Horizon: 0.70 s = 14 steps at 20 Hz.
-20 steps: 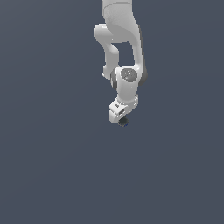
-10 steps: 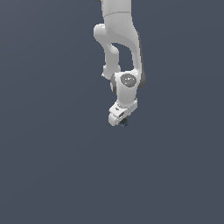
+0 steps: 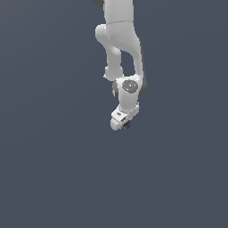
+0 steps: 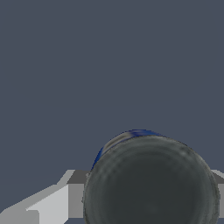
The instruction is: Pick up the object and move it to a goal position.
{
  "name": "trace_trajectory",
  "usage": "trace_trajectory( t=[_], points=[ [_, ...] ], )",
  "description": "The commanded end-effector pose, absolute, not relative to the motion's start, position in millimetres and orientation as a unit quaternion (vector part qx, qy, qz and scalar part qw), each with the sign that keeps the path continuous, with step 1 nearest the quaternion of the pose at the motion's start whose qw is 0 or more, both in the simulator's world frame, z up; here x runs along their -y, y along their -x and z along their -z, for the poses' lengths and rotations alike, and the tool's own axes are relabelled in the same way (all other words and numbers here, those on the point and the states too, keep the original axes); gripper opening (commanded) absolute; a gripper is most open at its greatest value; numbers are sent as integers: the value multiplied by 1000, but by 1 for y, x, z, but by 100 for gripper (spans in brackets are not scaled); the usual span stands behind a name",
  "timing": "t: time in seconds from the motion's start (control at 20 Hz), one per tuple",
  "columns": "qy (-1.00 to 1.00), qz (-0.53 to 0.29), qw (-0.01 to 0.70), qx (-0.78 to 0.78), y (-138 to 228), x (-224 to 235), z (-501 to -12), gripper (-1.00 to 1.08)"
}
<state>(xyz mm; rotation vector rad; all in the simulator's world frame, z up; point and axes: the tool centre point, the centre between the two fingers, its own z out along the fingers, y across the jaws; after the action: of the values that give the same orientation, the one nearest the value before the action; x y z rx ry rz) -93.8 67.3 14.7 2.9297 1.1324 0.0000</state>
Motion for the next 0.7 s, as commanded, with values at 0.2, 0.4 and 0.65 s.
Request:
trace_trajectory(
  t=[0.2,0.4,0.65],
  points=[
    [-933,0,0,-361,94,-68,-14,-100],
    [-933,0,1,-360,93,-67,-15,-100],
    [-933,0,1,-360,93,-62,-21,-100]
  ],
)
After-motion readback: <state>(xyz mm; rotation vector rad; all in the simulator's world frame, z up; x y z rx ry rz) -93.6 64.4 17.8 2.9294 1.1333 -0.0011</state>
